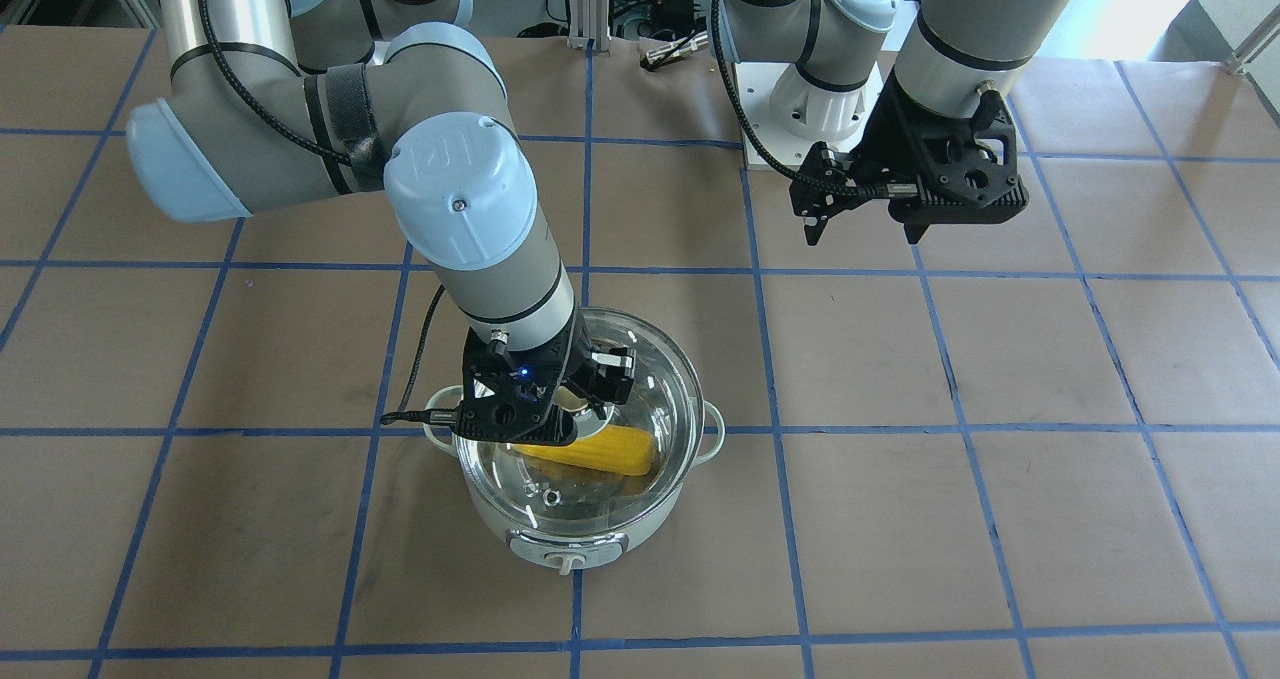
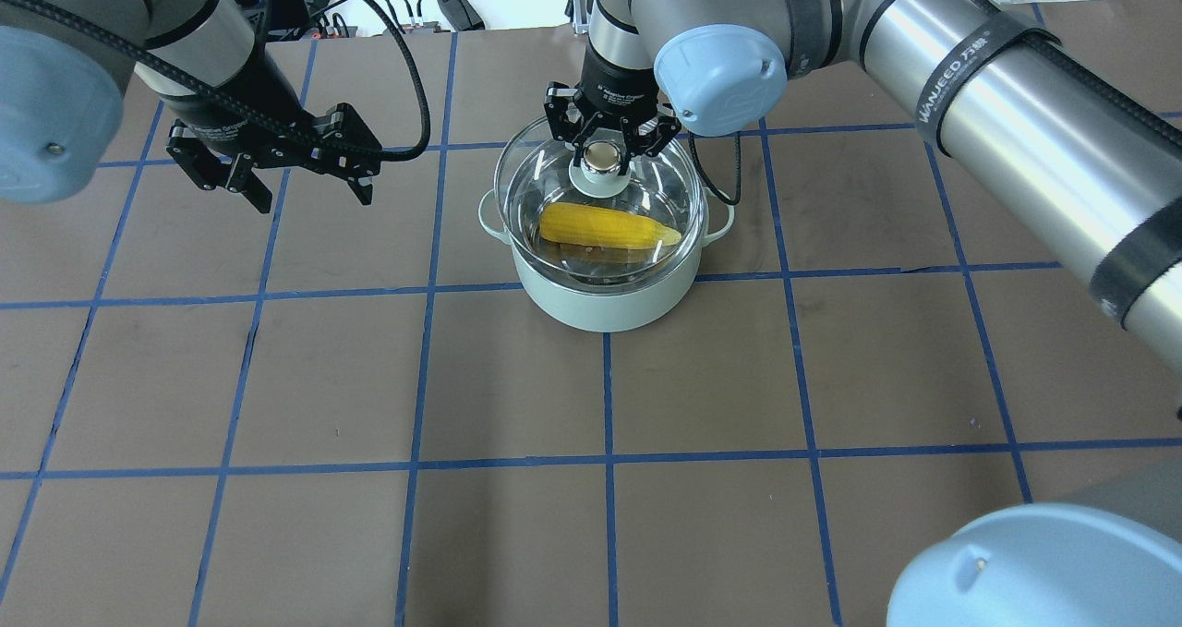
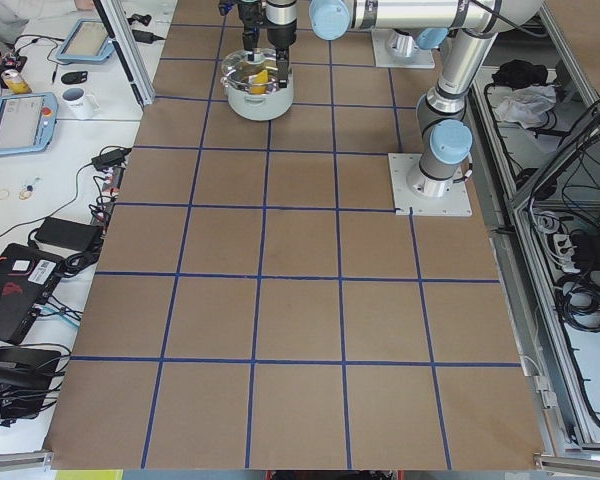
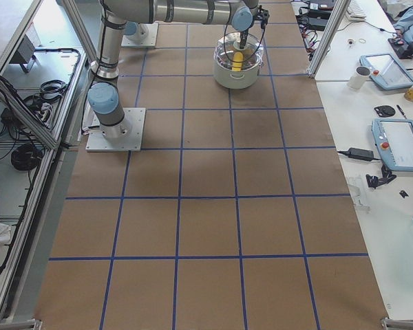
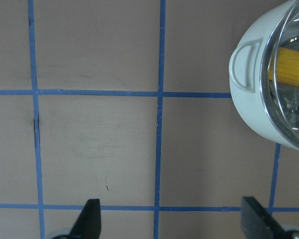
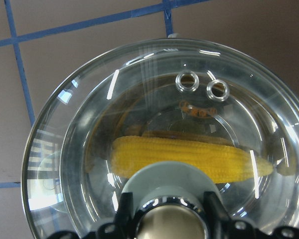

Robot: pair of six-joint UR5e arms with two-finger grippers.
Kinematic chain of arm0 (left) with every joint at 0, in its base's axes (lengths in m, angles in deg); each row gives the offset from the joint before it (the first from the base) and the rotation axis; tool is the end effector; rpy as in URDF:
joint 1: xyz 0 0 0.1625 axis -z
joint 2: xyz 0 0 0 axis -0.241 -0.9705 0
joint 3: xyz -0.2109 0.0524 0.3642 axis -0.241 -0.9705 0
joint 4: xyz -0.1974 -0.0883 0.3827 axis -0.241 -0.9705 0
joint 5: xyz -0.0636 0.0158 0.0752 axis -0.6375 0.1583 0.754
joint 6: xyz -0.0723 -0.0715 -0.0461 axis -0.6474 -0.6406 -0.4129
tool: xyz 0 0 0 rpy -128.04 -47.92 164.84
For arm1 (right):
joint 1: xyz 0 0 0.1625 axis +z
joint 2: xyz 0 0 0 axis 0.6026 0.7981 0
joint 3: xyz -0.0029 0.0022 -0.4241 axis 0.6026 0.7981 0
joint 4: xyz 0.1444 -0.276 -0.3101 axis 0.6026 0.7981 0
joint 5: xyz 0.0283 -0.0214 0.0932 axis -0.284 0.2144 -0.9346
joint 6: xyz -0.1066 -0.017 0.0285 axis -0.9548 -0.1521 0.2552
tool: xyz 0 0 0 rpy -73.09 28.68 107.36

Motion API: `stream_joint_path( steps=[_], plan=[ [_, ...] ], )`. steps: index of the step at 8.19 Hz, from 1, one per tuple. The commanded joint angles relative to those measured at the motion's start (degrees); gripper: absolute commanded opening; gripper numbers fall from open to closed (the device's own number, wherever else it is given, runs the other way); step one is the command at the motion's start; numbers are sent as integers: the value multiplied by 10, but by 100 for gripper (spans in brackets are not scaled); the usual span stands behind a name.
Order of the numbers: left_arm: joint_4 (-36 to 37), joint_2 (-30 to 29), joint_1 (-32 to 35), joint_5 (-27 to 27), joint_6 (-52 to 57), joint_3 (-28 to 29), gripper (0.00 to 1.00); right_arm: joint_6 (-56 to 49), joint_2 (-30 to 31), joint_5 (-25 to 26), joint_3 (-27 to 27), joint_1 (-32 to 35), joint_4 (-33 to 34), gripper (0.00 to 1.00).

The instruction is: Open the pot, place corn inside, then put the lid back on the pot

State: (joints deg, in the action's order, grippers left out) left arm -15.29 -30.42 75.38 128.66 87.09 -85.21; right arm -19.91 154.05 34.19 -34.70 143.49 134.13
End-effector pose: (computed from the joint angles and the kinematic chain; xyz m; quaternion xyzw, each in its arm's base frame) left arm -0.1277 -0.5173 0.4632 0.0199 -0.9998 0.0012 0.0025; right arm 0.3440 -0.6266 0.3499 0.0685 0.9931 -0.0046 0.0946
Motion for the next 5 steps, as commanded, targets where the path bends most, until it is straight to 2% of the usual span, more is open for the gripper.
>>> stream_joint_path(
  steps=[1, 3, 5],
  plan=[
    [-1, 21, 1, -1, -1, -30, 100, -11, 1, 1, -11, -1, 1, 8],
    [0, 15, 1, 1, 4, -33, 100, -12, 1, 5, -11, -1, 1, 12],
    [2, 10, 0, 1, -2, -33, 100, -12, 1, 7, -12, -1, 1, 24]
  ],
)
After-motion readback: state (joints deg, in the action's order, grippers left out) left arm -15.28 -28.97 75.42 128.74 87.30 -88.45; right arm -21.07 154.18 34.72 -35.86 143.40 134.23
